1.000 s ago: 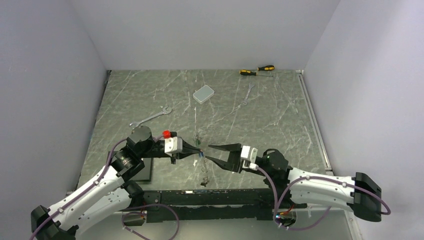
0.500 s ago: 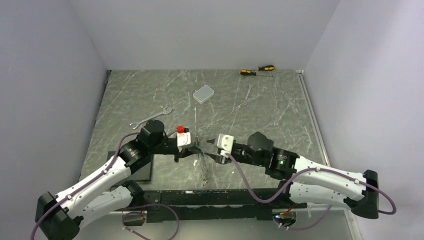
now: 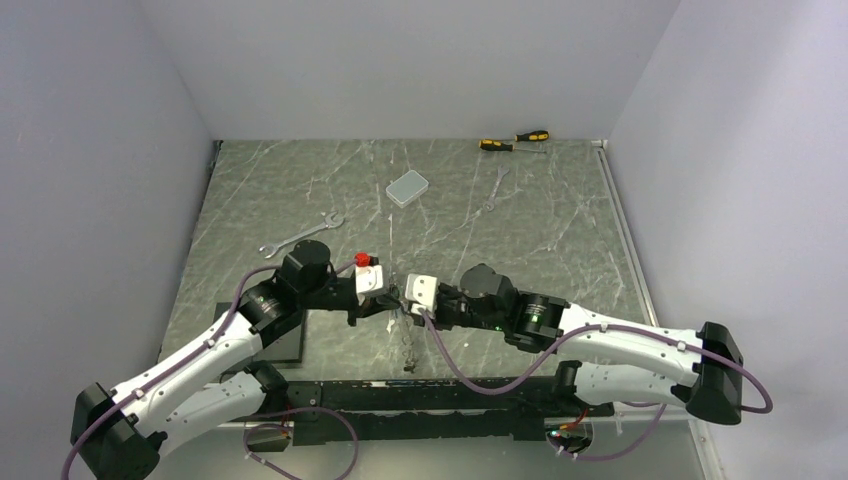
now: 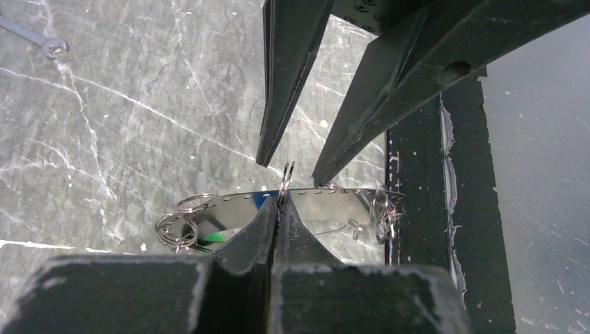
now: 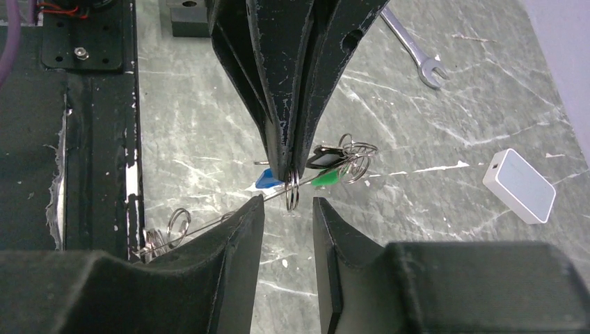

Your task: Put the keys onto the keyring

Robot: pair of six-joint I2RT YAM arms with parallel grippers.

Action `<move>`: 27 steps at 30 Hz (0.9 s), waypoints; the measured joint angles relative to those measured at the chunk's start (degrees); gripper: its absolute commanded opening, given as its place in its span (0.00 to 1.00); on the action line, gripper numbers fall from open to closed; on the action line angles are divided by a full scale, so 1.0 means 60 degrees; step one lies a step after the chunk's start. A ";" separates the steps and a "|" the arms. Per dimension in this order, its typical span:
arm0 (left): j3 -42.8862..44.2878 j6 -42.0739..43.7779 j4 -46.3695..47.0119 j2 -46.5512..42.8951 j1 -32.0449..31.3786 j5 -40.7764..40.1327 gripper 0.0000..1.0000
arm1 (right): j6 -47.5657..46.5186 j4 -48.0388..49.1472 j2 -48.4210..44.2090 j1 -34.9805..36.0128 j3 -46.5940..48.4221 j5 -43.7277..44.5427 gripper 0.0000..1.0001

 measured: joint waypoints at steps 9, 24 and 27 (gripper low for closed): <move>0.0000 0.0004 -0.0011 0.0000 0.0000 0.0004 0.00 | -0.0004 0.0393 0.0117 -0.0011 0.0004 -0.0033 0.35; 0.0000 0.0000 -0.0011 -0.0007 0.0000 0.0004 0.00 | -0.0004 0.0929 0.0313 -0.0095 0.0004 -0.0248 0.21; 0.0000 0.0000 -0.0011 -0.0022 0.0000 0.0004 0.00 | -0.0004 0.0929 0.0324 -0.0124 0.0004 -0.0288 0.21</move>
